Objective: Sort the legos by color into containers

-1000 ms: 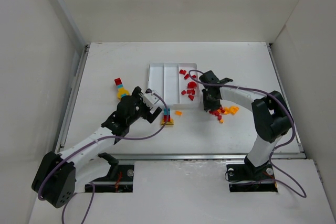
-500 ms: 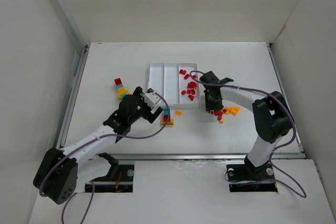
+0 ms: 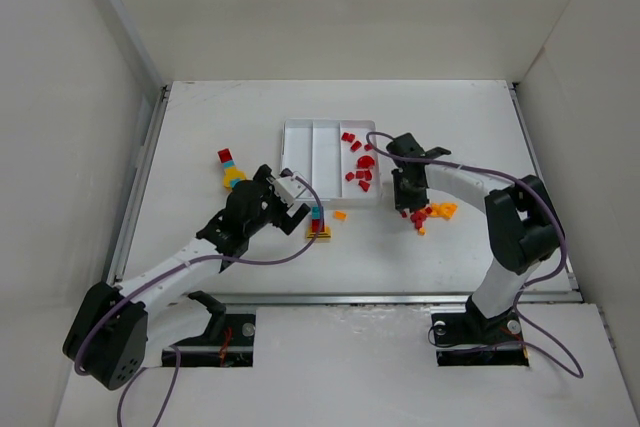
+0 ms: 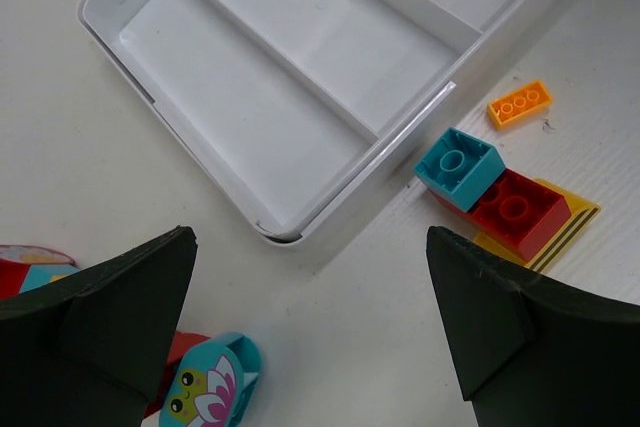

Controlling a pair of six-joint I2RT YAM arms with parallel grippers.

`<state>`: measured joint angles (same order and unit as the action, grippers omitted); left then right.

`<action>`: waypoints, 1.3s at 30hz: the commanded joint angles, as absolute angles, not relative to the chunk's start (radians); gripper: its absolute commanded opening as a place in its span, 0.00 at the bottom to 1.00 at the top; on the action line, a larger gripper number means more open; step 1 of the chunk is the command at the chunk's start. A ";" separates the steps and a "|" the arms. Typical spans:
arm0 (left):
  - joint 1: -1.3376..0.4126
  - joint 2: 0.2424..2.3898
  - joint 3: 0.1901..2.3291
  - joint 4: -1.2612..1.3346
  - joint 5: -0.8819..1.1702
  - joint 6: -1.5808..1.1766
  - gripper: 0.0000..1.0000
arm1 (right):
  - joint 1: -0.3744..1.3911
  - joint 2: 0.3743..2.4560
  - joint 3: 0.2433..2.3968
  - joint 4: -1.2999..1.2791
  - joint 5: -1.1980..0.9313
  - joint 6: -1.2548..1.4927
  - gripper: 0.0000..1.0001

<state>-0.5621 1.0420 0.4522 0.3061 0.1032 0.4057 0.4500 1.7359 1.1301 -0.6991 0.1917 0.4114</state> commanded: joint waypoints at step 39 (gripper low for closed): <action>-0.568 0.969 0.417 0.414 0.063 0.433 0.99 | 0.439 1.625 1.264 -0.626 0.109 0.406 0.00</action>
